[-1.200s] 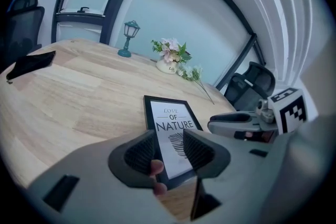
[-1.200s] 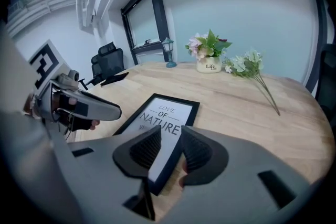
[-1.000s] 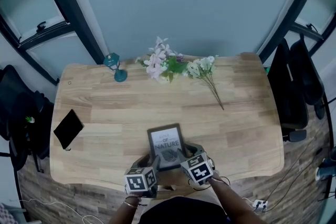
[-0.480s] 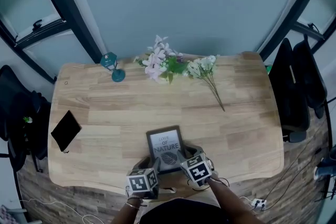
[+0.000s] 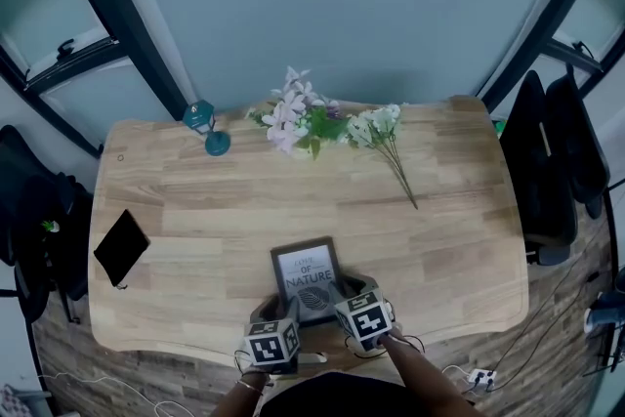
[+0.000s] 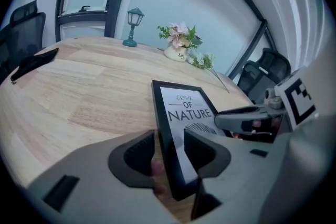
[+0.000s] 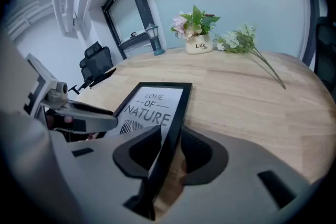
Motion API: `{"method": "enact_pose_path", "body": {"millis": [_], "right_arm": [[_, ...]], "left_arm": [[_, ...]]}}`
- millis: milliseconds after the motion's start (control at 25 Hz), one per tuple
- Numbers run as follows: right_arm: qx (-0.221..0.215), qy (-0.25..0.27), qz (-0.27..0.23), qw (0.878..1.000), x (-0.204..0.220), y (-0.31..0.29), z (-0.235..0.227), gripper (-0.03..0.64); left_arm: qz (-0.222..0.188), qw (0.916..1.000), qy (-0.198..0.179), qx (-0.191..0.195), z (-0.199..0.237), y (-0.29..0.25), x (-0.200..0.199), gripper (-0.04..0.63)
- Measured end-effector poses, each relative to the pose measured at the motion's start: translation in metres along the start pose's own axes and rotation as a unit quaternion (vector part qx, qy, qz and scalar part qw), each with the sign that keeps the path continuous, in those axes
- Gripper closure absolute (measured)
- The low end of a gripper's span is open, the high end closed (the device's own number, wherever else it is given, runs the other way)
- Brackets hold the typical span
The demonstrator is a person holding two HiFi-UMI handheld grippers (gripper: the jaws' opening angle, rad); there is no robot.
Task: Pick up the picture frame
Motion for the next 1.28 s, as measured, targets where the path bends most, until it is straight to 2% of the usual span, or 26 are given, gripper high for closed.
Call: {"method": "enact_pose_path", "body": {"millis": [400, 960, 1280], "right_arm": [[0.008, -0.035, -0.024, 0.999, 0.004, 0.001, -0.002, 0.523], [0.007, -0.032, -0.030, 0.999, 0.005, 0.005, -0.004, 0.534], [0.018, -0.029, -0.046, 0.998, 0.005, 0.015, -0.003, 0.538]], "left_arm": [[0.004, 0.9999, -0.004, -0.010, -0.002, 0.001, 0.000, 0.440], [0.011, 0.9999, -0.001, -0.012, -0.006, 0.002, 0.002, 0.468], [0.003, 0.9999, -0.012, -0.007, -0.010, 0.009, 0.001, 0.491]]}}
Point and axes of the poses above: the fingertips, and each gripper's own axes: y backward along the fingers, z to its left, x out of its underside, the point moved 8 cm from there along y, backward along the fingers, and after that the axes turned 4 degrees about -y, right-handed, at the moved point
